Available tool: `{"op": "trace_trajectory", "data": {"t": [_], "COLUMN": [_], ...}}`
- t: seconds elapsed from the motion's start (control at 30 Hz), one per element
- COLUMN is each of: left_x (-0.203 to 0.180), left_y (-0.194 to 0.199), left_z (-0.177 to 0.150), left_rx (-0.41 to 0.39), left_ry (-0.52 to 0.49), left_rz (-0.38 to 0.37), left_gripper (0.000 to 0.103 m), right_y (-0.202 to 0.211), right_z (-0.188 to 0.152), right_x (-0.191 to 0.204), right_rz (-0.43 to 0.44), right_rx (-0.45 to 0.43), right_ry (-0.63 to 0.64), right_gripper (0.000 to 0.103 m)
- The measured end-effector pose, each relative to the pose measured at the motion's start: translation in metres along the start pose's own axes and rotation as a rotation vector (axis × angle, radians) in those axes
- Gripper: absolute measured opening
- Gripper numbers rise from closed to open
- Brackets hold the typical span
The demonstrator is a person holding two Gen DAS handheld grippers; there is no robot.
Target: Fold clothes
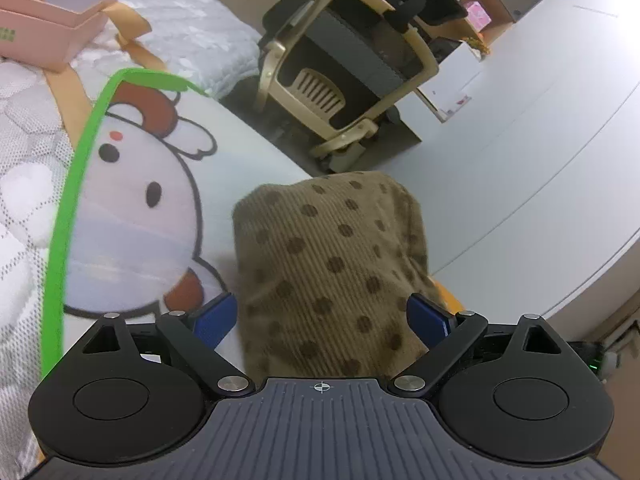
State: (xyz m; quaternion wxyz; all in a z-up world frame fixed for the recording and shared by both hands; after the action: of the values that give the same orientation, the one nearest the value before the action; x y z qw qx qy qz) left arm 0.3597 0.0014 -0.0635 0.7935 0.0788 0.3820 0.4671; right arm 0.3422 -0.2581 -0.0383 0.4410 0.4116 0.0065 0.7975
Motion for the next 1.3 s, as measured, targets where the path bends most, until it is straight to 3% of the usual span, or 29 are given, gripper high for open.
{"op": "trace_trajectory", "data": {"t": [0.03, 0.07, 0.17, 0.27, 0.37, 0.5, 0.6, 0.7, 0.87, 0.97, 1.03, 1.1, 1.13, 1.3], "left_x": [0.0, 0.001, -0.022, -0.073, -0.109, -0.097, -0.083, -0.058, -0.041, -0.047, -0.051, -0.058, -0.061, -0.09], "left_y": [-0.003, -0.006, -0.007, -0.005, -0.015, -0.002, 0.013, 0.03, 0.021, 0.011, 0.005, 0.012, 0.017, 0.037], "left_z": [0.001, 0.002, 0.015, 0.028, 0.022, 0.016, 0.011, -0.004, -0.036, -0.041, -0.043, -0.037, -0.033, -0.018], "left_rx": [0.008, 0.016, 0.001, -0.04, -0.019, -0.033, -0.043, -0.014, 0.082, 0.104, 0.119, 0.098, 0.087, 0.038], "left_ry": [0.0, 0.001, -0.046, -0.209, -0.331, -0.3, -0.275, -0.227, -0.082, -0.085, -0.088, -0.117, -0.132, -0.171], "left_rz": [-0.007, -0.014, -0.044, -0.128, -0.145, -0.089, -0.041, -0.005, -0.069, -0.083, -0.092, -0.095, -0.096, -0.163], "left_gripper": [0.068, 0.065, 0.065, 0.069, 0.08, 0.086, 0.093, 0.093, 0.089, 0.076, 0.04, 0.019, 0.013, 0.013], "right_y": [0.003, 0.007, 0.031, 0.074, 0.092, 0.079, 0.077, 0.09, 0.12, 0.116, 0.105, 0.095, 0.09, 0.054], "right_z": [-0.001, 0.0, 0.007, 0.019, 0.013, -0.016, -0.021, -0.013, -0.017, -0.035, -0.055, -0.072, -0.08, -0.096], "right_x": [0.007, 0.015, 0.034, 0.047, 0.016, -0.038, -0.048, -0.033, 0.013, 0.035, 0.05, 0.062, 0.067, 0.1], "right_rz": [0.004, -0.001, -0.008, -0.021, -0.125, -0.312, -0.379, -0.459, -0.458, -0.434, -0.432, -0.423, -0.418, -0.341], "right_rx": [-0.008, -0.017, -0.071, -0.152, -0.131, -0.028, -0.048, -0.135, -0.202, -0.136, -0.08, -0.054, -0.044, -0.059], "right_ry": [0.018, 0.03, 0.06, 0.083, 0.037, -0.024, 0.026, 0.184, 0.448, 0.595, 0.727, 0.83, 0.878, 0.973], "right_gripper": [0.021, 0.021, 0.019, 0.019, 0.019, 0.021, 0.026, 0.035, 0.04, 0.043, 0.043, 0.043, 0.043, 0.045]}}
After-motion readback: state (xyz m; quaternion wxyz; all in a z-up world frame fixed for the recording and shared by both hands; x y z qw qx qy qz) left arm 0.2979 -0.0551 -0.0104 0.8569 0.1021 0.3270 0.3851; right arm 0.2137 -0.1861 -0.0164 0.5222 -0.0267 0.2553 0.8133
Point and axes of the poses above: each gripper's, at about its wrist camera, not at the fingertips, and y roughly against the way its jaws point, x to its left, z to its top, the point moved 8 cm from there along -y, roughly the way its jaws point, and after that the axes turned 10 degrees about -y, right-handed, at the moved point
